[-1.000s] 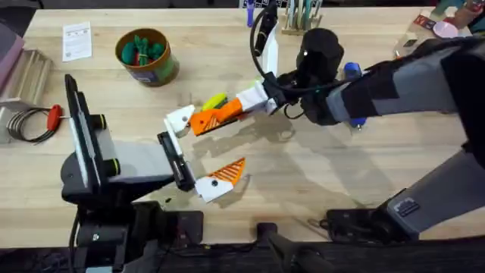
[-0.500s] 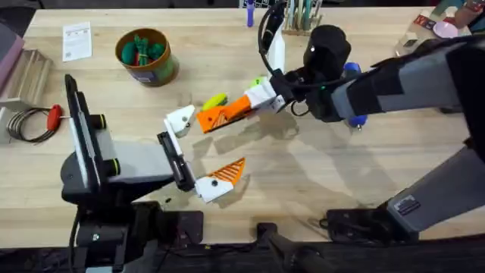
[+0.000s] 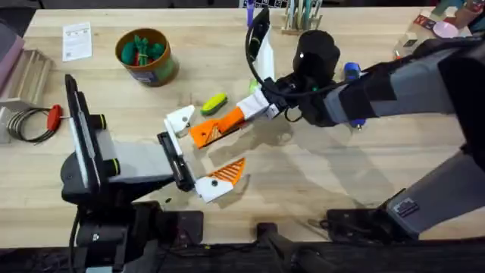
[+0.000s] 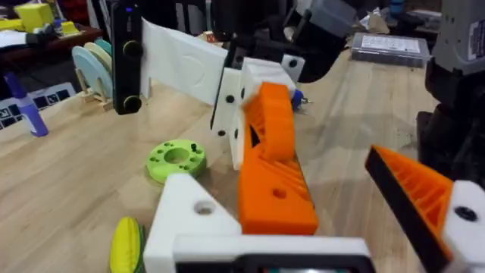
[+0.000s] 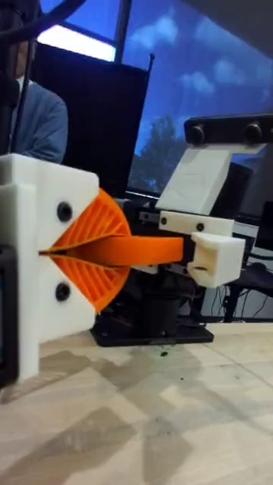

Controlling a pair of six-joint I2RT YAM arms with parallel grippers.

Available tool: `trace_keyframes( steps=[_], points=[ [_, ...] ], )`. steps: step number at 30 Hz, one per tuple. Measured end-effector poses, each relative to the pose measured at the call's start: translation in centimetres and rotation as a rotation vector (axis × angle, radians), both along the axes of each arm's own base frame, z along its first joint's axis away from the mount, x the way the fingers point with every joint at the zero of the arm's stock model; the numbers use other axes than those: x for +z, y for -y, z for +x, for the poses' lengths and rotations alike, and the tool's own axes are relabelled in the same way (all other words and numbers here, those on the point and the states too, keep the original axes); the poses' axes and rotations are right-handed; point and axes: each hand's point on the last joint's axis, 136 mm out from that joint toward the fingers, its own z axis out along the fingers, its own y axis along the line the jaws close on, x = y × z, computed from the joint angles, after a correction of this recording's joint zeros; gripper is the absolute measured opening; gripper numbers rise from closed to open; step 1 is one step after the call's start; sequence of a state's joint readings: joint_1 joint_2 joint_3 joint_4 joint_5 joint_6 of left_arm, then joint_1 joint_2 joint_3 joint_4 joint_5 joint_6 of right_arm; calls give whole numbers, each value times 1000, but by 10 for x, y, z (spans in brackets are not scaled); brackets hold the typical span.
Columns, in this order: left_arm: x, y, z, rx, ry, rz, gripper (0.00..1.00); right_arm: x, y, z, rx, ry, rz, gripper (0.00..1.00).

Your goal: Pick up the gripper from the table and insert it into the empty holder that is missing its gripper. Then pick up a screw, insert it into the mounting hole, and use the screwdriver to tighten it. Finally, clean up the table by picking up the vegetable and placing it into the bucket.

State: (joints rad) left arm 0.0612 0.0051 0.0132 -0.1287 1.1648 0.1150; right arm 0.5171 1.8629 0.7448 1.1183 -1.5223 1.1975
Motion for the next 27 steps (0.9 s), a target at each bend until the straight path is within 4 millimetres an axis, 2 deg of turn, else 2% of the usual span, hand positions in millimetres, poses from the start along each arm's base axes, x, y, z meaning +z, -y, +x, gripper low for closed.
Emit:
trace_keyframes(
  steps=[11,27],
  points=[
    [0,0,0,-2,-1,0,986,-1,-9,0,-24,-24,-17,8],
    [0,0,0,2,-4,-1,986,0,-16,13,-108,-64,-42,8]
  ],
)
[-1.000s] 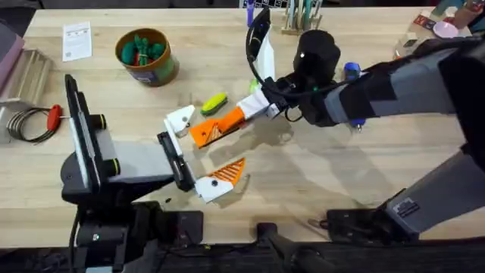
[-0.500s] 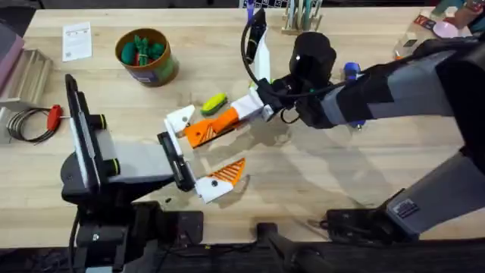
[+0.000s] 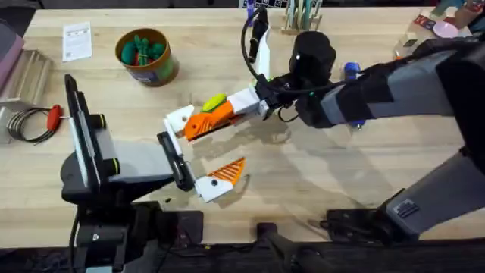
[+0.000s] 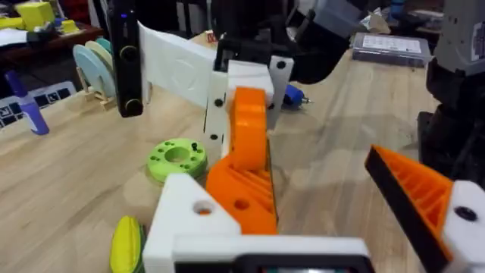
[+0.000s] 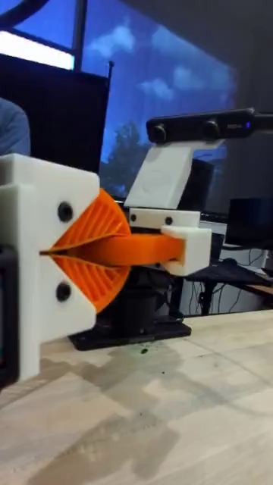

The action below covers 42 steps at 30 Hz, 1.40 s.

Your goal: Pick up the gripper from the table and insert it into the empty holder that is missing its gripper. Then pick up a screw, insert it into the mounting hole, and use the screwdriver to tighten it. Finally, clean up the table by picking up the vegetable and placing it into the bucket.

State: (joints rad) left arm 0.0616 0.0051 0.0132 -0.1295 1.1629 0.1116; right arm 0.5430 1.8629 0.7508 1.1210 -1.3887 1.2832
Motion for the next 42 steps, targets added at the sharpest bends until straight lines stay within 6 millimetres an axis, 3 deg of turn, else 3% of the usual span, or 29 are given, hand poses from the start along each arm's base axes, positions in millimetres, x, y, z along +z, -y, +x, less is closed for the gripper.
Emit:
trace_keyframes(
  steps=[12,42],
  points=[
    [0,0,1,5,-6,-3,985,3,-8,12,-6,-133,-73,8],
    [0,-3,6,38,-2,1,986,6,-26,17,-3,-92,-62,8]
  ],
)
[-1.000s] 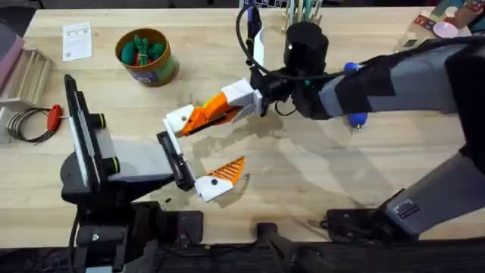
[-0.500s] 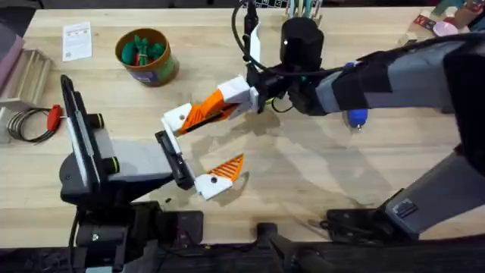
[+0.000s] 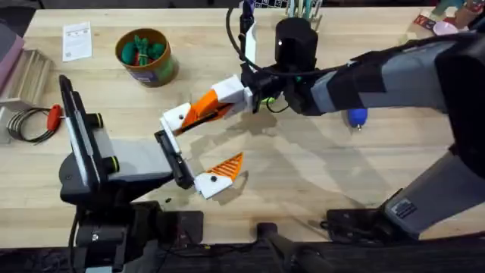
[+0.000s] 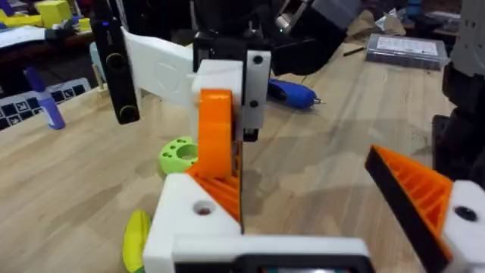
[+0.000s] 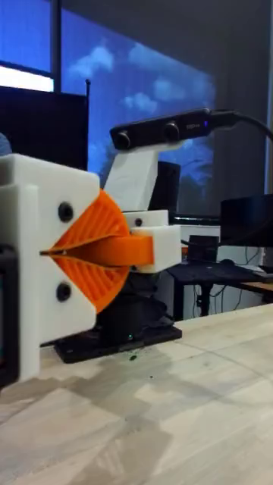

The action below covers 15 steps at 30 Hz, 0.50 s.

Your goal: Pick up the gripper from the table and insert it into the empty holder that is missing its gripper. Then pick up a screw, insert it into the mounting hole, and use the screwdriver to tighten it. Finally, clean up the table by picking up the vegetable and placing it into the bucket.

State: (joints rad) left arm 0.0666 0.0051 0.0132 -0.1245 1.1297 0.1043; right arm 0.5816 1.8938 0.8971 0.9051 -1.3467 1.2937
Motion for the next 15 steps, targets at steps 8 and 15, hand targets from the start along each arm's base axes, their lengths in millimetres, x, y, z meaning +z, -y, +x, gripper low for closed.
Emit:
trace_keyframes(
  steps=[8,15],
  points=[
    [0,-1,2,11,4,3,985,2,-3,2,-6,8,3,8],
    [0,-1,2,13,5,3,985,2,-3,2,-10,7,2,8]
  ],
)
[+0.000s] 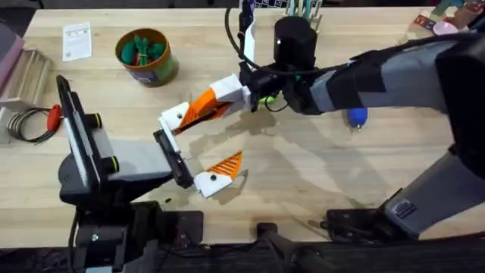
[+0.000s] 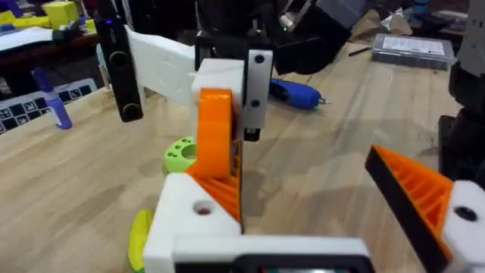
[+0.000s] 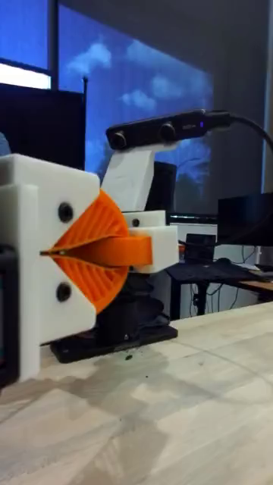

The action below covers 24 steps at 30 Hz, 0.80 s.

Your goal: Pick up the gripper from the table and insert it into the empty holder that is missing its gripper. Then pick up a screw, insert it into the mounting hole, and use the screwdriver to tighten it. Finally, clean up the table by picking up the vegetable and placing it into the bucket.

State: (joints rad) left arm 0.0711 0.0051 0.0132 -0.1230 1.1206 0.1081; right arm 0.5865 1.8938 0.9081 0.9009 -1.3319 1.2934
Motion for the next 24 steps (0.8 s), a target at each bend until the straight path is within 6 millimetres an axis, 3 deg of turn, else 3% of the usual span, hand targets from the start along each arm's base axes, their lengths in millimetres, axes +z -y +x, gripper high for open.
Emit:
trace_keyframes(
  steps=[4,5,9,10,11,20,24],
  points=[
    [0,0,0,0,0,0,986,0,0,0,0,0,0,12],
    [0,0,0,0,0,0,986,0,0,0,-1,-3,-2,82],
    [0,4,-6,-42,-4,-4,985,4,-7,1,-13,18,6,659],
    [0,5,-7,-47,-5,-5,987,5,-9,0,-11,24,9,777],
    [0,5,-8,-49,-5,-5,987,5,-10,0,-10,27,10,812],
    [0,5,-8,-54,-6,-6,986,5,-4,12,-47,40,13,838],
    [0,5,-8,-54,-6,-6,986,-6,5,25,-102,14,-36,839]
  ],
)
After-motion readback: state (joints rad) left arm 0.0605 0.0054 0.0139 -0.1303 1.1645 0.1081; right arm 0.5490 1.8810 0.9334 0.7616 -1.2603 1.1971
